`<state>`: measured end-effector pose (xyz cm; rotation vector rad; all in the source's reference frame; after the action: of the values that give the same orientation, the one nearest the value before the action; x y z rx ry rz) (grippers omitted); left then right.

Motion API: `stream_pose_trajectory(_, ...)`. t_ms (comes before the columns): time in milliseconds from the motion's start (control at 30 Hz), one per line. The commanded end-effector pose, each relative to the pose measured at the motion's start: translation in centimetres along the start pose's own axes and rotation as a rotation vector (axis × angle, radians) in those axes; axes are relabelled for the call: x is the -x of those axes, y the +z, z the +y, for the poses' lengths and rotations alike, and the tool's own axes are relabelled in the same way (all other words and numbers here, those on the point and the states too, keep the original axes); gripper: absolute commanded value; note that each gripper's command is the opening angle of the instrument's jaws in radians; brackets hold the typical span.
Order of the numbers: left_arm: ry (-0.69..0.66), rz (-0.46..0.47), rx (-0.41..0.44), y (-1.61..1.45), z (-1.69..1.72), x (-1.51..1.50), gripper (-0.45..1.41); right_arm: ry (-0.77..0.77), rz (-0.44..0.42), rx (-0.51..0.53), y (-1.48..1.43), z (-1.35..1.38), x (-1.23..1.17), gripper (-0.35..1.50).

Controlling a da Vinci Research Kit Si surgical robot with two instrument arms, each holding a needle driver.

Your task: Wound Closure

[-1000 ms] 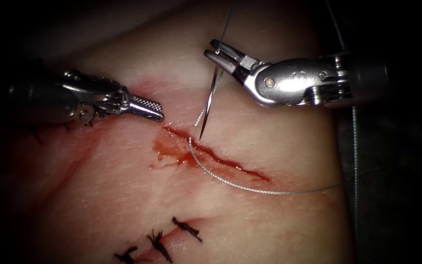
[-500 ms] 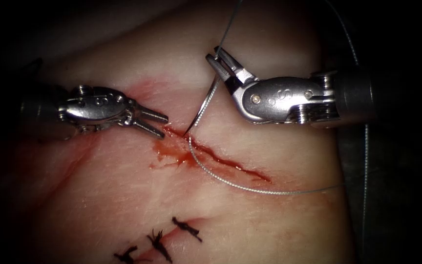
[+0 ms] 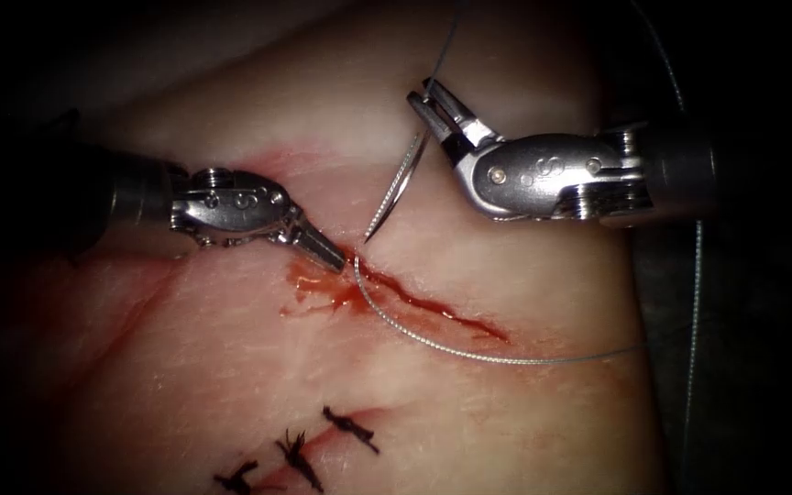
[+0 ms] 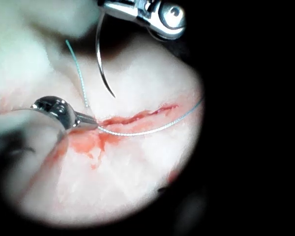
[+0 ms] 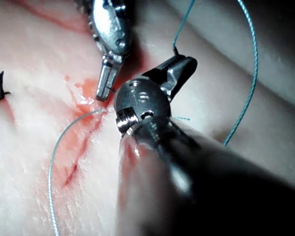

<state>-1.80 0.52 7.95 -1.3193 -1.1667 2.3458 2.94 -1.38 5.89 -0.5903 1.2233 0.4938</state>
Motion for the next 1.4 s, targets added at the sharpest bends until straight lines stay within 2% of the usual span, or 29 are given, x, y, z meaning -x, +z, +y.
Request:
stream_pose_trajectory(33, -0.022, 0.001, -0.012, 0.08, -0.06, 0.01, -0.45, 0.002, 0.005, -0.006, 0.07, -0.06, -0.01, -0.35)
stream_pose_trajectory(133, -0.057, -0.006, -0.021, 0.09, -0.12, 0.01, -0.45, 0.004, 0.014, -0.019, 0.08, -0.07, -0.04, -0.35)
stream_pose_trajectory(267, -0.107, -0.081, -0.065, 0.08, -0.16, 0.03, -0.45, 0.007, 0.022, -0.033, 0.07, -0.10, -0.11, -0.35)
stream_pose_trajectory(467, -0.110, -0.137, -0.085, 0.09, -0.11, 0.08, -0.45, 0.008, 0.028, -0.048, 0.08, -0.13, -0.13, -0.35)
stream_pose_trajectory(767, -0.103, -0.229, -0.108, 0.25, -0.21, 0.23, -0.45, 0.008, 0.033, -0.059, 0.08, -0.13, -0.13, -0.35)
stream_pose_trajectory(900, -0.096, -0.229, -0.191, 0.29, -0.28, 0.26, -0.45, 0.008, 0.037, -0.065, 0.08, -0.14, -0.13, -0.35)
stream_pose_trajectory(1033, -0.085, -0.327, -0.241, 0.26, -0.30, 0.24, -0.32, 0.008, 0.047, -0.088, 0.08, -0.15, -0.14, -0.35)
stream_pose_trajectory(1067, -0.085, -0.327, -0.241, 0.26, -0.30, 0.24, -0.32, 0.008, 0.047, -0.088, 0.08, -0.15, -0.14, -0.35)
stream_pose_trajectory(1100, -0.121, -0.432, -0.157, 0.25, -0.29, 0.22, -0.37, 0.008, 0.062, -0.118, 0.11, -0.16, -0.14, -0.35)
stream_pose_trajectory(1133, -0.121, -0.432, -0.157, 0.25, -0.29, 0.22, -0.37, 0.008, 0.062, -0.118, 0.11, -0.16, -0.14, -0.35)
stream_pose_trajectory(1200, -0.121, -0.475, -0.090, 0.25, -0.28, 0.19, -0.43, 0.011, 0.086, -0.149, 0.14, -0.17, -0.14, -0.35)
stream_pose_trajectory(1233, -0.108, -0.512, -0.002, 0.26, -0.26, 0.21, -0.37, 0.013, 0.104, -0.175, 0.16, -0.17, -0.14, -0.35)
stream_pose_trajectory(1267, -0.102, -0.527, 0.042, 0.26, -0.26, 0.21, -0.28, 0.015, 0.119, -0.206, 0.18, -0.17, -0.13, -0.35)
stream_pose_trajectory(1300, -0.094, -0.535, 0.066, 0.27, -0.26, 0.21, -0.28, 0.015, 0.133, -0.236, 0.19, -0.17, -0.13, -0.35)
stream_pose_trajectory(1367, -0.061, -0.507, 0.129, 0.32, -0.31, 0.20, -0.33, -0.039, 0.176, -0.299, 0.22, -0.18, -0.12, -0.35)
stream_pose_trajectory(1400, -0.092, -0.491, 0.149, 0.34, -0.33, 0.19, -0.37, -0.083, 0.192, -0.310, 0.22, -0.18, -0.11, -0.35)
